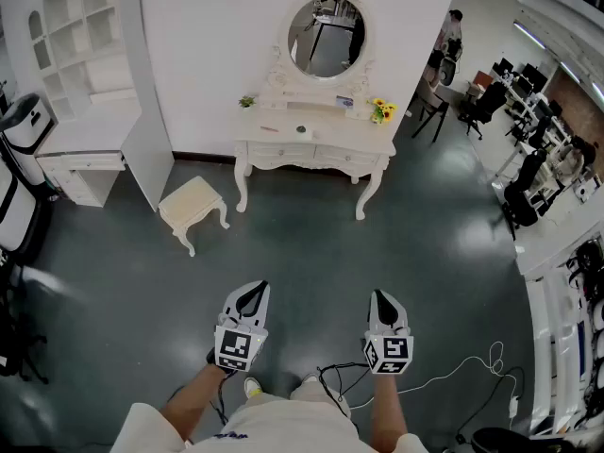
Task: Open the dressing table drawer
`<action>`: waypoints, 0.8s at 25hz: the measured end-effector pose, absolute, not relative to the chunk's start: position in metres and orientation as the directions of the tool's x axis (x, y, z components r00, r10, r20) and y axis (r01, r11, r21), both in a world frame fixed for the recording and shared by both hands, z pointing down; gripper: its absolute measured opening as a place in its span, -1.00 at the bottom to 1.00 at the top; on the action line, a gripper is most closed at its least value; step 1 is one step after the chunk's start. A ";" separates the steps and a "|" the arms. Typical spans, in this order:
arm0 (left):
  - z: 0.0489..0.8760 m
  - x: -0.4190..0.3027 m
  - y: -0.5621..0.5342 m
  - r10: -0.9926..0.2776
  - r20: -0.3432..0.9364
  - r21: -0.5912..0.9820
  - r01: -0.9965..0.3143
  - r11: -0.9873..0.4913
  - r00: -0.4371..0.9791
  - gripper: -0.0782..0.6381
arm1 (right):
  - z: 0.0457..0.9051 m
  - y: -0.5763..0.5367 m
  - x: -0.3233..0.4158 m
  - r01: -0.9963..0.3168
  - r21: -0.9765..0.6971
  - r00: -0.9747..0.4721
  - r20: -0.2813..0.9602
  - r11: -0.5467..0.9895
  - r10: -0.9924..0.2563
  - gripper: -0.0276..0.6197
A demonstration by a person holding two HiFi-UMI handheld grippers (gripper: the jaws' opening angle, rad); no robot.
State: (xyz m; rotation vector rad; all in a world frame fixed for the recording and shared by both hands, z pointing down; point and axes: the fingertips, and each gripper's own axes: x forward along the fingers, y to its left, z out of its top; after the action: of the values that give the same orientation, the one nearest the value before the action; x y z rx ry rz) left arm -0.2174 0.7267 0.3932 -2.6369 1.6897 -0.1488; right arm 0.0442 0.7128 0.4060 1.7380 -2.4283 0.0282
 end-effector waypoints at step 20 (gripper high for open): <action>0.370 -0.193 0.741 -0.918 -0.021 -0.068 -0.917 -0.394 0.396 -0.76 | 0.368 0.724 0.044 -0.879 0.151 -0.448 0.059 0.452 -0.892 -0.89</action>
State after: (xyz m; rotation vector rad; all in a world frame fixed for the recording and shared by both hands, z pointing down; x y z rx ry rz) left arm -0.1932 0.7410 0.3704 -2.5673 1.6899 -0.0309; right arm 0.0443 0.7244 0.3683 1.5733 -2.5641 -0.1491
